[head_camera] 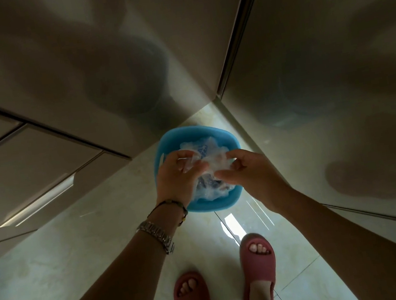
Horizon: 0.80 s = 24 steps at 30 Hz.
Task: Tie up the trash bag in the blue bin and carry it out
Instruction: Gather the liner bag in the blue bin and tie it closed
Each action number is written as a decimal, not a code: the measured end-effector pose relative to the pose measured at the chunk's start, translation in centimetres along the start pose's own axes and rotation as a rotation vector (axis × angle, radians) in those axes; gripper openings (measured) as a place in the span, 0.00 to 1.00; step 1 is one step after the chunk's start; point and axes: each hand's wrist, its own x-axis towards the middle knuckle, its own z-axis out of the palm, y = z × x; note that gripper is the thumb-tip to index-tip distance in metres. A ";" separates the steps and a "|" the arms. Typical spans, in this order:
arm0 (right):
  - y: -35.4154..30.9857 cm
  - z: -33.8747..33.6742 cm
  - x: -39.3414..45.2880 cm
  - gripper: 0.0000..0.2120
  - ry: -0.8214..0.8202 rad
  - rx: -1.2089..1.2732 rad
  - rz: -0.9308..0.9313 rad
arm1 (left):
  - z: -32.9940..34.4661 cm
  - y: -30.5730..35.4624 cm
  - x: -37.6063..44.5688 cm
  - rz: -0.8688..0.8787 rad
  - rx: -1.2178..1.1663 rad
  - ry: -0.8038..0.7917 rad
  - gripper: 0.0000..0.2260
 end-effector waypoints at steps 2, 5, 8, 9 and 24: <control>0.1 0.0 -0.1 0.14 -0.019 0.009 -0.011 | 0.0 0.2 0.1 0.018 0.029 0.017 0.10; 0.0 0.1 -0.3 0.11 -0.020 0.037 -0.018 | 0.1 0.1 0.3 0.024 0.053 0.040 0.11; -0.3 0.0 -0.7 0.12 -0.019 0.093 -0.035 | 0.3 0.0 0.1 -0.005 0.019 0.062 0.12; -0.3 -0.1 -0.7 0.13 -0.018 0.117 -0.042 | 0.3 -0.2 0.0 -0.014 -0.004 0.070 0.12; -1.4 2.4 -1.0 0.08 -0.055 0.228 0.025 | -0.6 -0.6 -2.1 -0.169 -0.421 0.036 0.14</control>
